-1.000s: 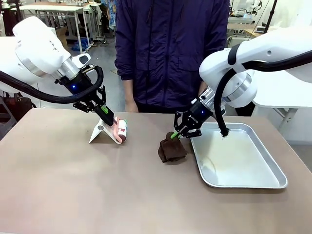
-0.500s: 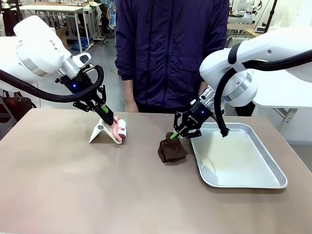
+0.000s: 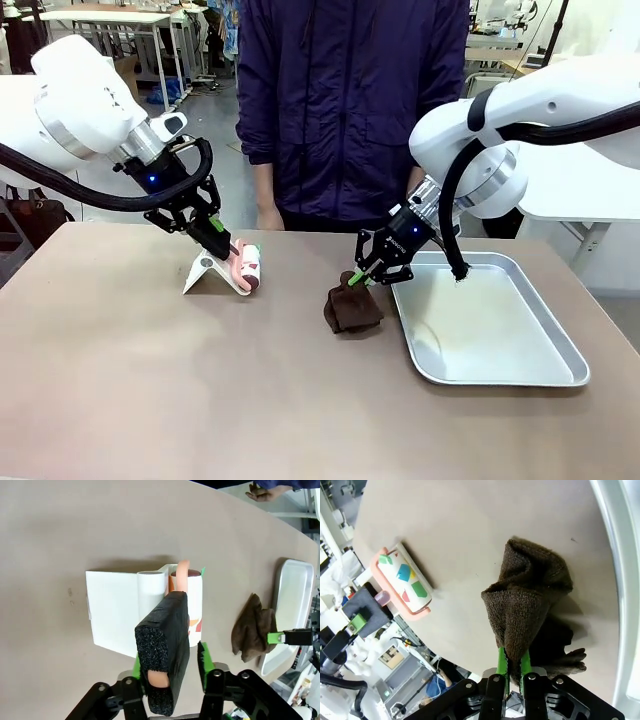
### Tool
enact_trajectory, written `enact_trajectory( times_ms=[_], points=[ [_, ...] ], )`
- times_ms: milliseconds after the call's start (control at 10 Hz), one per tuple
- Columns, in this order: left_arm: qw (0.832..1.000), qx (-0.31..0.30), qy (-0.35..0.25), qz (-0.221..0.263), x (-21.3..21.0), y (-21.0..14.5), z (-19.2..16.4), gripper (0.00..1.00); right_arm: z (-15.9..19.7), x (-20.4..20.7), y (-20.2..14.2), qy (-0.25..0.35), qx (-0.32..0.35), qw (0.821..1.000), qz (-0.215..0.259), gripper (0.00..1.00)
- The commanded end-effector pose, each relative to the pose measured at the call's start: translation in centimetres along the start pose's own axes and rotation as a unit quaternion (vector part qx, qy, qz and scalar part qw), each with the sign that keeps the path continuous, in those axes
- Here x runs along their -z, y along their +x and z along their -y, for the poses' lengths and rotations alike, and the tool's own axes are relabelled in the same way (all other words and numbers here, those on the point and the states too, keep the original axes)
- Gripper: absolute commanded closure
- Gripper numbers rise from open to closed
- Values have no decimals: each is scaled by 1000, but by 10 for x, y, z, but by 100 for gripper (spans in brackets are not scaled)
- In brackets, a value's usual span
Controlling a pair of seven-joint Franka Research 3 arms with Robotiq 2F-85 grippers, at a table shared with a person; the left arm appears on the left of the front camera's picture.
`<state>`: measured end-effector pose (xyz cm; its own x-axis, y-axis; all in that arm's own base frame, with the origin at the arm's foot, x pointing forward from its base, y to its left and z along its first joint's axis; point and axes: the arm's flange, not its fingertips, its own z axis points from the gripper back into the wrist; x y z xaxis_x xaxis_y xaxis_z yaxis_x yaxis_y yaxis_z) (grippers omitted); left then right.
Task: Clean the surface of the table.
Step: Return the Lint Roller and towel to their original positions.
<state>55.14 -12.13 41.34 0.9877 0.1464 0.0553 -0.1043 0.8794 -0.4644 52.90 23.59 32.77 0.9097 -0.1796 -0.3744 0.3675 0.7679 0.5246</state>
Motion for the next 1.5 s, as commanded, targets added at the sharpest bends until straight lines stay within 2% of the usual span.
enact_trajectory(
  times_ms=[0,100,300,400,500,600,900,1100,1200,1400],
  points=[
    [1000,-12,11,3,-2,2,1,0,-2,-2,6,14,-6,1000,-15,31],
    [1000,-14,7,7,-5,2,2,0,0,-2,7,19,-2,1000,-16,0],
    [1000,-17,-3,13,-12,2,0,0,2,-3,8,23,0,1000,-18,0],
    [1000,-20,-8,15,-15,1,-2,0,2,-3,8,23,0,1000,-20,11],
    [1000,-21,-13,17,-19,0,-4,0,2,-3,8,23,-3,1000,-21,2],
    [999,-20,-17,21,-24,-2,-5,0,1,-3,8,19,-3,1000,-23,0],
    [999,-8,-44,30,-47,-20,-6,0,-8,-13,-1,-49,-1,999,-15,0],
    [995,-3,-89,35,-76,-54,-17,0,-11,-40,-18,-73,-7,997,4,0],
    [991,1,-127,39,-93,-81,-32,0,-4,-60,-35,-42,-25,999,-7,0],
    [979,11,-202,36,-95,-128,-55,0,23,-97,-69,65,-62,995,-50,0]
  ],
)
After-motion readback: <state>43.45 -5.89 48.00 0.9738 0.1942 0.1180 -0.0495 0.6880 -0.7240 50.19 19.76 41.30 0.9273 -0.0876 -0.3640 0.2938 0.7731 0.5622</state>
